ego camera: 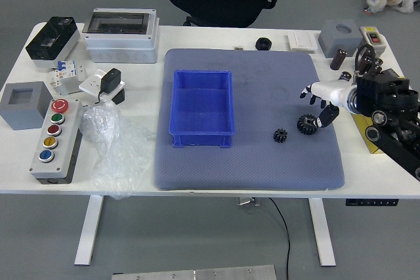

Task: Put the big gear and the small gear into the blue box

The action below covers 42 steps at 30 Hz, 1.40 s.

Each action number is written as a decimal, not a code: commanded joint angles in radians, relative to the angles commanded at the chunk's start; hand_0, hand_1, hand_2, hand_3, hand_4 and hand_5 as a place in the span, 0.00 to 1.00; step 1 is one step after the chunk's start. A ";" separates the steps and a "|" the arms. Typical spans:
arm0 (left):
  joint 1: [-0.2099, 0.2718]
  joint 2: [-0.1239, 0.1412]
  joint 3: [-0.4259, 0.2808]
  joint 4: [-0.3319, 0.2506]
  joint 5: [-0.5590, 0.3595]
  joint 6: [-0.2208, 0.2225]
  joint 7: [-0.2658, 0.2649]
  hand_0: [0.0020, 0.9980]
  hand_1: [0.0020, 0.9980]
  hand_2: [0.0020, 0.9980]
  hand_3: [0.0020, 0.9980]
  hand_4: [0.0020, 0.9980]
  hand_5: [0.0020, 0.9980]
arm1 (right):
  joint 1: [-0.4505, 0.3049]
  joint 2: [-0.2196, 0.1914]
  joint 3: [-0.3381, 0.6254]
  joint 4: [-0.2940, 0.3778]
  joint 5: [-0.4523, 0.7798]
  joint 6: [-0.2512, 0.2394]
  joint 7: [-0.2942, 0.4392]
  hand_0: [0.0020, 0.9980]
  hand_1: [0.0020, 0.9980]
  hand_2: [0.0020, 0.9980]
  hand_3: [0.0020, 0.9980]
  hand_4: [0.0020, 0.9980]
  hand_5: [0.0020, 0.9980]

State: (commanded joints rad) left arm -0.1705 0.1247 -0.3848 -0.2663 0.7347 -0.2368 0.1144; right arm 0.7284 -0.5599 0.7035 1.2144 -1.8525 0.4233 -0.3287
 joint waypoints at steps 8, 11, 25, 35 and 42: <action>0.000 -0.003 0.003 0.000 0.000 -0.001 0.000 0.86 0.83 0.82 0.77 0.59 0.37 | -0.007 0.001 0.000 -0.021 -0.011 -0.019 0.015 0.65 0.68 0.79 0.91 0.73 0.00; 0.001 -0.005 0.005 0.000 -0.001 -0.001 0.000 0.86 0.83 0.82 0.77 0.59 0.37 | -0.013 0.003 0.001 -0.030 -0.016 -0.027 0.022 0.66 0.68 0.80 0.91 0.73 0.00; 0.004 -0.007 0.010 0.000 -0.001 0.000 -0.001 0.86 0.83 0.82 0.77 0.59 0.37 | -0.034 0.021 0.000 -0.047 -0.053 -0.036 0.034 0.67 0.69 0.80 0.93 0.73 0.00; 0.005 -0.009 0.010 0.000 -0.001 -0.001 -0.001 0.86 0.83 0.82 0.77 0.59 0.37 | -0.042 0.027 0.003 -0.050 -0.070 -0.034 0.033 0.68 0.70 0.81 0.94 0.74 0.00; 0.005 -0.009 0.010 0.000 -0.001 0.000 -0.001 0.86 0.83 0.82 0.77 0.59 0.37 | -0.044 0.026 0.003 -0.051 -0.075 -0.030 0.031 0.69 0.70 0.81 0.94 0.74 0.00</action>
State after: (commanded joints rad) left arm -0.1653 0.1155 -0.3752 -0.2665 0.7334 -0.2369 0.1130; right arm 0.6841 -0.5336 0.7069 1.1637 -1.9277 0.3932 -0.2976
